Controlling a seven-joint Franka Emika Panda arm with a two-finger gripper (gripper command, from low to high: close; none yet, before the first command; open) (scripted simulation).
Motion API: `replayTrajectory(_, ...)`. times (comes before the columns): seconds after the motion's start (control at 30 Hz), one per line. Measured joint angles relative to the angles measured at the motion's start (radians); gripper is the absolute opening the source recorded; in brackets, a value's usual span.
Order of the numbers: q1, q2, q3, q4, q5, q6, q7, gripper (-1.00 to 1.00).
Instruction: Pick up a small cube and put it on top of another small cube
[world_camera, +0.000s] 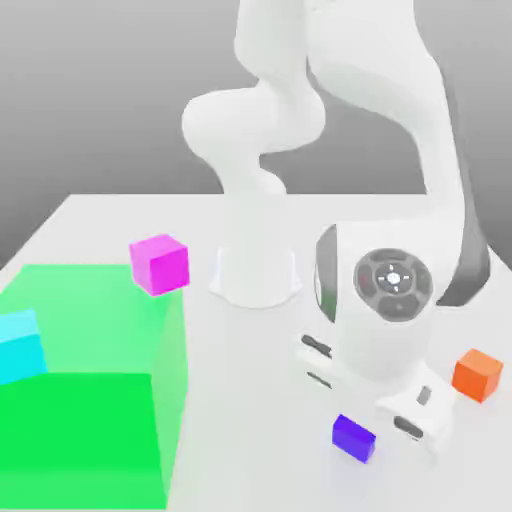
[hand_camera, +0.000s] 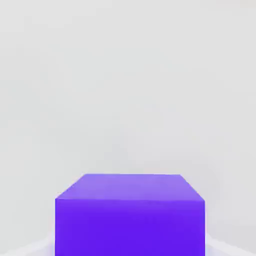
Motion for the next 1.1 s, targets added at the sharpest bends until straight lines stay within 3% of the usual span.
replayTrajectory(0.47,0.057,-0.128,0.204,-0.045,-0.095,0.028,-0.469,-1.0)
replayTrajectory(0.8,0.133,-0.282,0.309,-0.09,-0.242,0.097,-0.752,-1.0)
replayTrajectory(0.93,0.18,-0.343,0.332,-0.185,-0.3,0.181,-0.894,-1.0)
replayTrajectory(1.1,0.196,-0.208,0.301,-0.2,-0.391,0.336,-0.867,-1.0)
